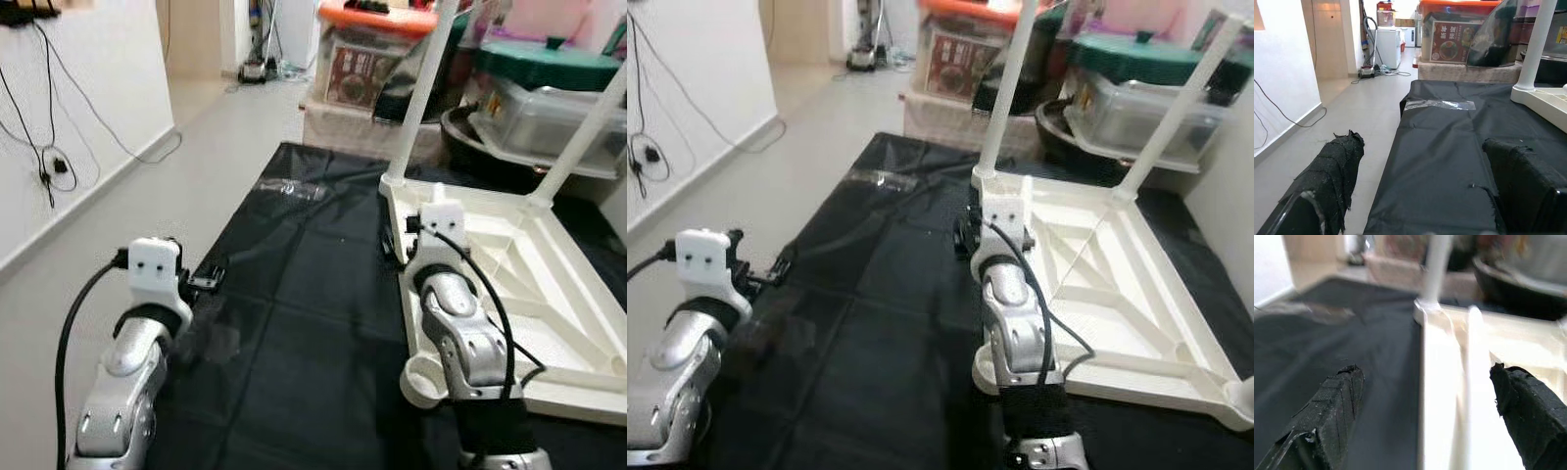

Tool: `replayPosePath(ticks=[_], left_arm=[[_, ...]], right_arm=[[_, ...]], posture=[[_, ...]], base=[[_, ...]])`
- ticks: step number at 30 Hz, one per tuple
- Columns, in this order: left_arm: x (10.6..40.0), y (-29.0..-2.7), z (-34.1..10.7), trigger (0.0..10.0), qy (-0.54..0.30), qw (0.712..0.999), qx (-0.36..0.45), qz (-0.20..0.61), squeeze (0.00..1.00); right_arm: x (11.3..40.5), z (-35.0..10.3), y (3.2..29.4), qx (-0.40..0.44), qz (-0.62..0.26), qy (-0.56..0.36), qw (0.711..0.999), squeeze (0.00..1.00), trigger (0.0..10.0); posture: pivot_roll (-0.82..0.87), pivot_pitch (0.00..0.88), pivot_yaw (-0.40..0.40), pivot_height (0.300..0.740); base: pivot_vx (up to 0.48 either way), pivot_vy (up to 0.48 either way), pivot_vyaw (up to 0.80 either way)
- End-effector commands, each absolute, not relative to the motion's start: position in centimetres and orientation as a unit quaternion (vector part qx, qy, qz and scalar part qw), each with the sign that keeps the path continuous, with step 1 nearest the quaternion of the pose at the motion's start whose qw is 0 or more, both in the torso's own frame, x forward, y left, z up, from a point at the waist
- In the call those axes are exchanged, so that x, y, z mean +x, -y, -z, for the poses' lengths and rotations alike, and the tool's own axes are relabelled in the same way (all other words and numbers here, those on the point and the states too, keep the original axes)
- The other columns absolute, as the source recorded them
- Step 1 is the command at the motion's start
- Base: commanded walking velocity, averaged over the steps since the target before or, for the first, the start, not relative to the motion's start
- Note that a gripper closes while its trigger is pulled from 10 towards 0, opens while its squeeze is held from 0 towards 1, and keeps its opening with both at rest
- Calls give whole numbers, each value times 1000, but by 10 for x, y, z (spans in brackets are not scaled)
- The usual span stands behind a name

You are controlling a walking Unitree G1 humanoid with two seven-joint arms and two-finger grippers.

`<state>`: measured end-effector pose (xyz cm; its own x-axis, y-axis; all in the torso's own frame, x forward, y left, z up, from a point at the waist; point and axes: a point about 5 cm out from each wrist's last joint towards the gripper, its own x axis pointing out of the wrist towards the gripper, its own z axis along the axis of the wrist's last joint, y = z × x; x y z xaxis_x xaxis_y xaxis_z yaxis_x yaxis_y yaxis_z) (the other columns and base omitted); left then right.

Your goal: Building children table

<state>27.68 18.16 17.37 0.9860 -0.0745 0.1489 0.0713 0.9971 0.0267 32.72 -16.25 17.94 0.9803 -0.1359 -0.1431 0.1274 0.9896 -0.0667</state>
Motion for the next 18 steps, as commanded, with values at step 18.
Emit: replayPosePath(ticks=[18], left_arm=[[278,-180,-166,10000,55,998,20,36,0]], right_arm=[[306,-138,180,34,85,-223,971,0,10000]], posture=[[50,0,-118,740]], base=[[0,0,0]])
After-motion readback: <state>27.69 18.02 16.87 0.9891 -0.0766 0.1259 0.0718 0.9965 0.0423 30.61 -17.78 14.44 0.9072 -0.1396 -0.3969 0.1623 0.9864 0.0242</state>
